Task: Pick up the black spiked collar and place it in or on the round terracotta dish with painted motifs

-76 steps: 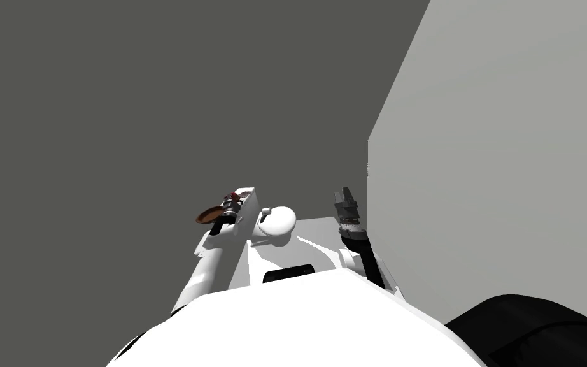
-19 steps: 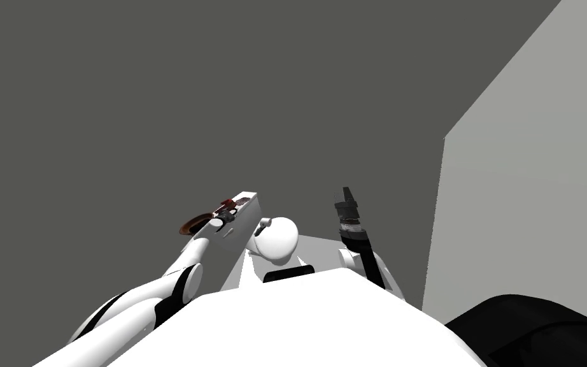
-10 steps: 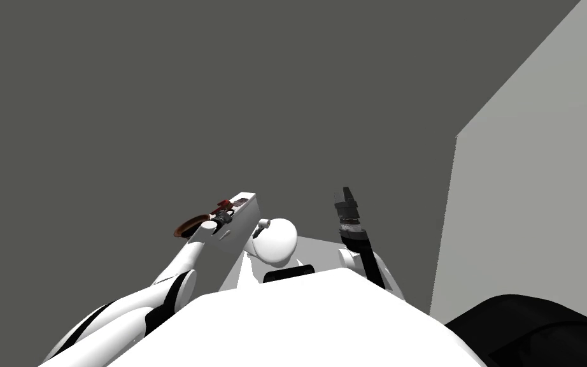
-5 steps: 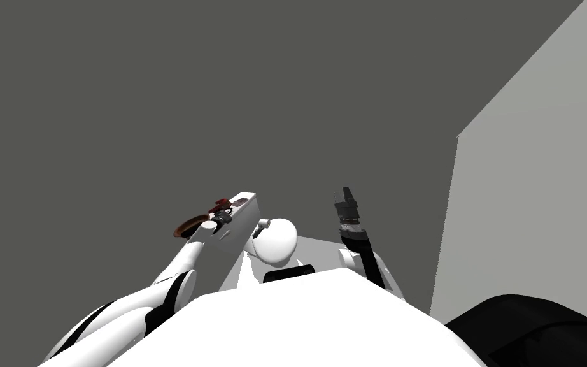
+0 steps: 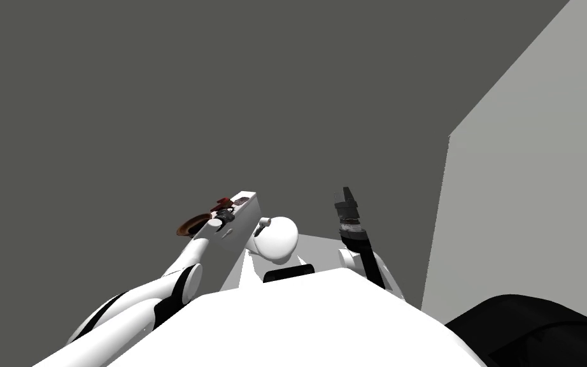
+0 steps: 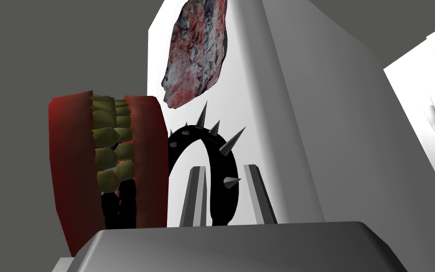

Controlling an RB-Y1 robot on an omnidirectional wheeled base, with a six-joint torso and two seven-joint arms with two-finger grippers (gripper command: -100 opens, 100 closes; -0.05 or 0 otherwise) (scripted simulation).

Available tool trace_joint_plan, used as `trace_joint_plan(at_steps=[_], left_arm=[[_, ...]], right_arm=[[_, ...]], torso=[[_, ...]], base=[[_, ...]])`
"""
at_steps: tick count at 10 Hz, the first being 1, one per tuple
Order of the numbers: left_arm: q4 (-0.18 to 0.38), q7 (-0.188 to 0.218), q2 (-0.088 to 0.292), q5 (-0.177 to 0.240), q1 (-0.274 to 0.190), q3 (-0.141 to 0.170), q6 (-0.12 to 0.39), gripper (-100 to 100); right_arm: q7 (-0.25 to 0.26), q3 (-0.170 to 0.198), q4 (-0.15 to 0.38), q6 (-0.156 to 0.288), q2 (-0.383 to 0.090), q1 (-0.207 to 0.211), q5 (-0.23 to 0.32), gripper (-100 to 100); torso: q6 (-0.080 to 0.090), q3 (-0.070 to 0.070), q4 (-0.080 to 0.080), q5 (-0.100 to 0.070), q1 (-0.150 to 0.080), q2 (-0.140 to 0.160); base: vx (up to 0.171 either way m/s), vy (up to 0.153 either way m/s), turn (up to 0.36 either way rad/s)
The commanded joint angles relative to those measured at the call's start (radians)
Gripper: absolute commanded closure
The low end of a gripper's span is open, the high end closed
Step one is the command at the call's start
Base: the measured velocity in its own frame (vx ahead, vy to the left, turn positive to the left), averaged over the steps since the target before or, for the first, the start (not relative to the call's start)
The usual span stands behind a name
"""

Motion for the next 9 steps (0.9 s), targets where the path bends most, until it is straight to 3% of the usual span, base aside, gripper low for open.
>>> trace_joint_plan(at_steps=[1,2,3,5,7,9], left_arm=[[-0.003,0.048,-0.003,-0.050,-0.001,0.003,0.000,100],[-0.003,0.048,-0.003,-0.063,-0.001,0.003,0.000,100],[0.014,0.094,-0.019,-0.103,-0.024,0.009,-0.013,100],[0.014,0.129,-0.019,-0.158,-0.024,0.009,-0.013,100],[0.032,0.189,-0.035,-0.214,-0.047,0.014,-0.026,100],[0.032,0.209,-0.035,-0.256,-0.047,0.014,-0.026,100]], right_arm=[[0.000,0.000,0.000,0.000,0.000,0.000,0.000,0],[0.000,0.000,0.000,0.000,0.000,0.000,0.000,0],[0.000,0.000,0.000,0.000,0.000,0.000,0.000,0],[0.000,0.000,0.000,0.000,0.000,0.000,0.000,0],[0.000,0.000,0.000,0.000,0.000,0.000,0.000,0],[0.000,0.000,0.000,0.000,0.000,0.000,0.000,0]], torso=[[0.000,0.000,0.000,0.000,0.000,0.000],[-0.001,0.000,0.000,0.000,-0.002,0.000],[-0.001,0.000,0.000,-0.001,-0.003,-0.001],[0.000,0.002,0.002,0.000,-0.001,0.002],[0.000,0.002,0.002,-0.001,-0.001,0.002],[-0.001,0.003,0.003,-0.001,-0.002,0.002]], base=[[-0.021,0.022,-0.007],[-0.004,-0.002,0.019],[-0.043,0.027,-0.025],[-0.038,0.039,-0.039],[-0.043,0.051,-0.035],[-0.018,0.011,-0.002]])
